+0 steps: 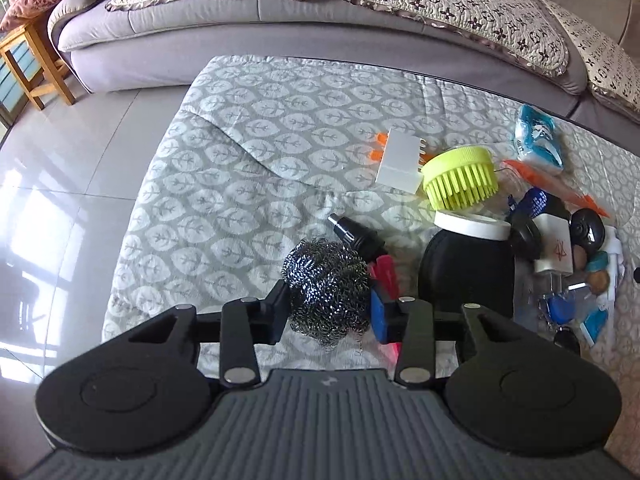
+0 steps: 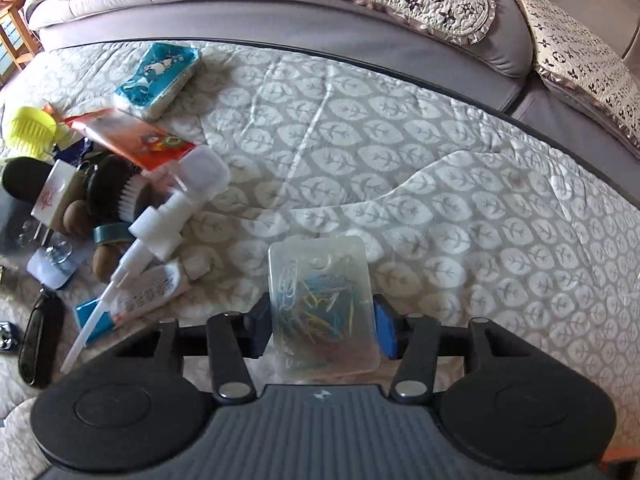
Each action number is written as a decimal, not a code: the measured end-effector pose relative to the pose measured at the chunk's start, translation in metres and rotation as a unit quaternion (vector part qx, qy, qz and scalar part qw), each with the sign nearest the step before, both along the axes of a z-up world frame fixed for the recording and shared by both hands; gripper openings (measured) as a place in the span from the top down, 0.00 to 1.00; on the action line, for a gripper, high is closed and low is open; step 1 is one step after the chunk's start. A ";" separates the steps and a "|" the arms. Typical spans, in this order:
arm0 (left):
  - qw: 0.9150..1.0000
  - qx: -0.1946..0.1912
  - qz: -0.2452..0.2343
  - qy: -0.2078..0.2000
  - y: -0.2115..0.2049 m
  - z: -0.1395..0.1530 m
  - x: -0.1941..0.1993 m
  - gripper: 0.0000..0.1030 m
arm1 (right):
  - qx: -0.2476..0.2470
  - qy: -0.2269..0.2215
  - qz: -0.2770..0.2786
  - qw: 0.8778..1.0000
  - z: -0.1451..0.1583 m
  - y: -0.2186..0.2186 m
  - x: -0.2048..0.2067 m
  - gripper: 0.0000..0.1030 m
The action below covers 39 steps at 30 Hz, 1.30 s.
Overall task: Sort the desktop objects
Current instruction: 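Carry scrubber and paperclip box over the cardboard box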
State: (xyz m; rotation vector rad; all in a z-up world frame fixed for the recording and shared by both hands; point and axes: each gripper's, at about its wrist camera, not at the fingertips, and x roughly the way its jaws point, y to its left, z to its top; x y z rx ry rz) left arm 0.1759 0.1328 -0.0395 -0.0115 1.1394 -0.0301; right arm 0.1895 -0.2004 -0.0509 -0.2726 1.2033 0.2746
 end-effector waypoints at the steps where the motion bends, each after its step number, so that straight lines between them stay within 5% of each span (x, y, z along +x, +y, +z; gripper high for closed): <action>1: 1.000 0.001 -0.001 -0.002 0.000 0.003 -0.002 0.61 | -0.001 -0.001 0.003 1.000 0.004 0.000 -0.003 0.53; 9: 1.000 0.015 -0.003 -0.021 -0.008 0.043 -0.026 0.62 | 0.003 -0.029 0.018 0.999 0.046 -0.007 -0.022 0.53; 20: 0.995 0.042 -0.070 -0.063 -0.074 0.097 -0.073 0.61 | 0.007 -0.070 0.009 0.997 0.101 -0.052 -0.065 0.53; 39: 0.965 0.039 -0.223 -0.134 -0.213 0.143 -0.129 0.61 | 0.022 -0.118 -0.062 0.991 0.153 -0.178 -0.133 0.53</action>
